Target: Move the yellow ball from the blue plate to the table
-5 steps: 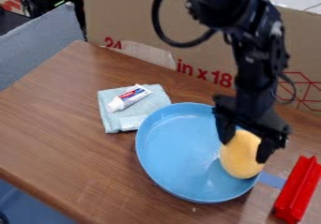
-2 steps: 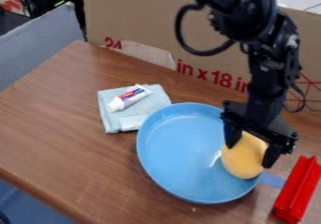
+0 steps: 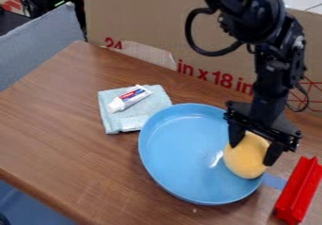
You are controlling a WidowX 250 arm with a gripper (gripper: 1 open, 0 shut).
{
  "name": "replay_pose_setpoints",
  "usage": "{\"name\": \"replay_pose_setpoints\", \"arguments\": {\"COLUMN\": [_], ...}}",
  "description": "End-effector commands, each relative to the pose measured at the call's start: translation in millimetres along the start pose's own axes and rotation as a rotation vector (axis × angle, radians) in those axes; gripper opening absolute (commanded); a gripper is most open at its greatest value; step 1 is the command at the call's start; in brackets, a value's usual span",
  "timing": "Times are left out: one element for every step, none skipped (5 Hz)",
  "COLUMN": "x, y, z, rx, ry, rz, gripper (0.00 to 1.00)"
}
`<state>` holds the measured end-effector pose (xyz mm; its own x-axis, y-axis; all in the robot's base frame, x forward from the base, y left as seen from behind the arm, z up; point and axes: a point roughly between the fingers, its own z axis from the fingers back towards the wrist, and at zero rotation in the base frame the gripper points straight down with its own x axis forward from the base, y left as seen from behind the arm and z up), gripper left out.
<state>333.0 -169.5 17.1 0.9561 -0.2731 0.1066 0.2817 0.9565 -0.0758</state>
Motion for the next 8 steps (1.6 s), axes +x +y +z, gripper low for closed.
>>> {"name": "replay_pose_setpoints", "arguments": {"x": [0.5,-2.3,-11.3,-11.9,-18.6,-35.3,-42.9,-57.6], "y": [-7.1,-10.3,-8.6,-8.8,-11.1,-20.1,-17.1,-22.0], "z": [-1.5,-4.9,-5.6,-8.9,10.2,20.4,26.2,19.4], "rx": [-0.022,-0.026,-0.026,-0.033,-0.043,-0.067,-0.065,-0.062], "ry": [-0.023,-0.020,-0.014,-0.015,-0.010,0.005,0.007,0.004], "rz": [-0.047,-0.038,-0.043,-0.036,-0.037,-0.030,-0.035,-0.038], "gripper": [0.00,0.00,0.00,0.00,0.00,0.00,0.00,0.00]}}
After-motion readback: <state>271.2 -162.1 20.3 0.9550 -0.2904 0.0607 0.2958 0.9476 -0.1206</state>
